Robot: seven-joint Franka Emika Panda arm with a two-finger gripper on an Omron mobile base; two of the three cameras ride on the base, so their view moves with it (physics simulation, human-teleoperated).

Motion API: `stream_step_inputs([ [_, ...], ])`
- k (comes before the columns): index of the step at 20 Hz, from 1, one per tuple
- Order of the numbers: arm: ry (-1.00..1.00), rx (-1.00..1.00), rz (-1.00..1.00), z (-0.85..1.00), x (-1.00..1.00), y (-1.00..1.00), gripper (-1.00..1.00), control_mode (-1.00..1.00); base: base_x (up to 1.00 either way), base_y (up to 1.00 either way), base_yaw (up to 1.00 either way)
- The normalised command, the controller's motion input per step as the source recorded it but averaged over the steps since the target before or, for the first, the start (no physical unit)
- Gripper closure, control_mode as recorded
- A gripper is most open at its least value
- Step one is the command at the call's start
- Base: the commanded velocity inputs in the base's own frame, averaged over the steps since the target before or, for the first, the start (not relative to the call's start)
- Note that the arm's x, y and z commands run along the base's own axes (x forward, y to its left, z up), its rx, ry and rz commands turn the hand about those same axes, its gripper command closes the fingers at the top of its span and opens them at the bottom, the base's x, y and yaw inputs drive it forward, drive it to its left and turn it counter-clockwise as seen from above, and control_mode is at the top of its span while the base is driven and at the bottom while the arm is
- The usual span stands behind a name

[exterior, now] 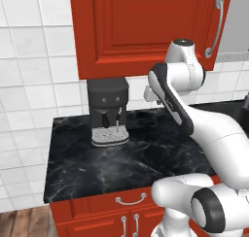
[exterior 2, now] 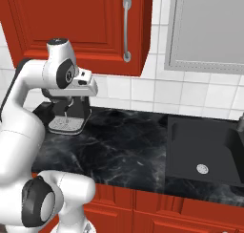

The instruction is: Move the mustard and shaker from the cabinet to the dining counter.

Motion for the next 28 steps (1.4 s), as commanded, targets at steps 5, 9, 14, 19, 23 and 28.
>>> stream_step_inputs([
  [5, 0.00, -0.10, -0.02, -0.05, 0.00, -0.30, -1.00, -1.00, 0.00, 0.00, 0.00],
  [9, 0.00, -0.15, -0.08, -0.17, 0.08, -0.88, -1.00, -1.00, 0.00, 0.00, 0.00],
  [14, -0.03, -0.03, -0.08, 0.01, 0.03, -0.91, -1.00, -1.00, 0.00, 0.00, 0.00],
  [19, -0.20, 0.05, 0.00, 0.55, 0.00, -0.32, -1.00, -1.00, 0.00, 0.00, 0.00],
  [23, -0.25, 0.02, 0.00, 0.77, 0.03, -0.23, -1.00, -1.00, 0.00, 0.00, 0.00],
  [28, -0.18, 0.05, -0.02, 0.80, 0.11, -0.29, -1.00, -1.00, 0.00, 0.00, 0.00],
])
